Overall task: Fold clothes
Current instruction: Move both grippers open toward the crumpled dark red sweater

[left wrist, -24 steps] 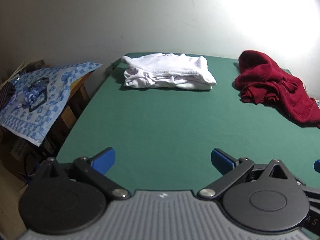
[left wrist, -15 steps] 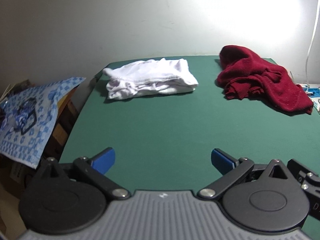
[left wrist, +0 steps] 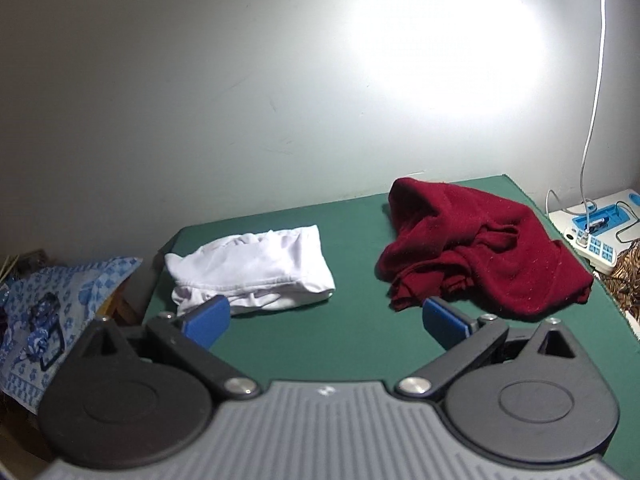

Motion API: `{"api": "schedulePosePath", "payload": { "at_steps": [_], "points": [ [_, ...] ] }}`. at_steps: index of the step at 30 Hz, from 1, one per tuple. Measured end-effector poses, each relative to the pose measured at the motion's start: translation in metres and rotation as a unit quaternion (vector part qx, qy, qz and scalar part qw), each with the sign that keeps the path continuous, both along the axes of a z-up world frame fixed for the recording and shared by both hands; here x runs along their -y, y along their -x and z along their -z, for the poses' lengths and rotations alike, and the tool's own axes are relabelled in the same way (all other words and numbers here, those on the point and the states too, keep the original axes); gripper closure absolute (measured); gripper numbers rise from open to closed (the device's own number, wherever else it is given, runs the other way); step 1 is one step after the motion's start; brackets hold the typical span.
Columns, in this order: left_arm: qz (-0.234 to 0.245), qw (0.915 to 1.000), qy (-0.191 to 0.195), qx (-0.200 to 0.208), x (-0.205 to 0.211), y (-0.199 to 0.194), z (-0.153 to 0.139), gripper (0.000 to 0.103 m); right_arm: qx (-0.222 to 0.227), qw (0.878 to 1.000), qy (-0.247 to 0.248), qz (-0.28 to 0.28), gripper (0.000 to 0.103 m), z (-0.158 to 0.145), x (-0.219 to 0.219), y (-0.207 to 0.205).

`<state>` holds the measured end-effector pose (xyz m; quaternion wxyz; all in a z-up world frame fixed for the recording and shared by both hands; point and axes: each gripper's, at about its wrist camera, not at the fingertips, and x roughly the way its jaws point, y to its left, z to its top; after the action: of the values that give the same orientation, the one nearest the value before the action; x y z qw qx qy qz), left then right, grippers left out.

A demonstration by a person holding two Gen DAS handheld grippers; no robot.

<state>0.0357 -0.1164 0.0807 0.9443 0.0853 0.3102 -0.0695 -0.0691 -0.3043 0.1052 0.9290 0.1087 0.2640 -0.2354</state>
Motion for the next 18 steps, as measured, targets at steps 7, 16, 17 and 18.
{"api": "schedulePosePath", "payload": {
  "at_steps": [7,16,17,18],
  "points": [
    [-0.013,0.999,0.032,-0.03,0.029,0.004,0.014,0.001,0.006,1.0,0.005,-0.015,0.017,0.01,0.006,0.0],
    [-0.021,0.9996,0.002,-0.019,0.039,0.005,0.013,0.001,-0.008,0.999,-0.019,-0.029,0.017,0.023,0.011,-0.007],
    [-0.022,0.9996,0.001,-0.018,0.039,0.005,0.013,0.001,-0.006,0.999,-0.021,-0.029,0.017,0.023,0.01,-0.007],
    [-0.022,0.9996,0.001,-0.017,0.039,0.005,0.013,0.001,-0.005,0.999,-0.021,-0.028,0.017,0.024,0.01,-0.006]
  ]
}}
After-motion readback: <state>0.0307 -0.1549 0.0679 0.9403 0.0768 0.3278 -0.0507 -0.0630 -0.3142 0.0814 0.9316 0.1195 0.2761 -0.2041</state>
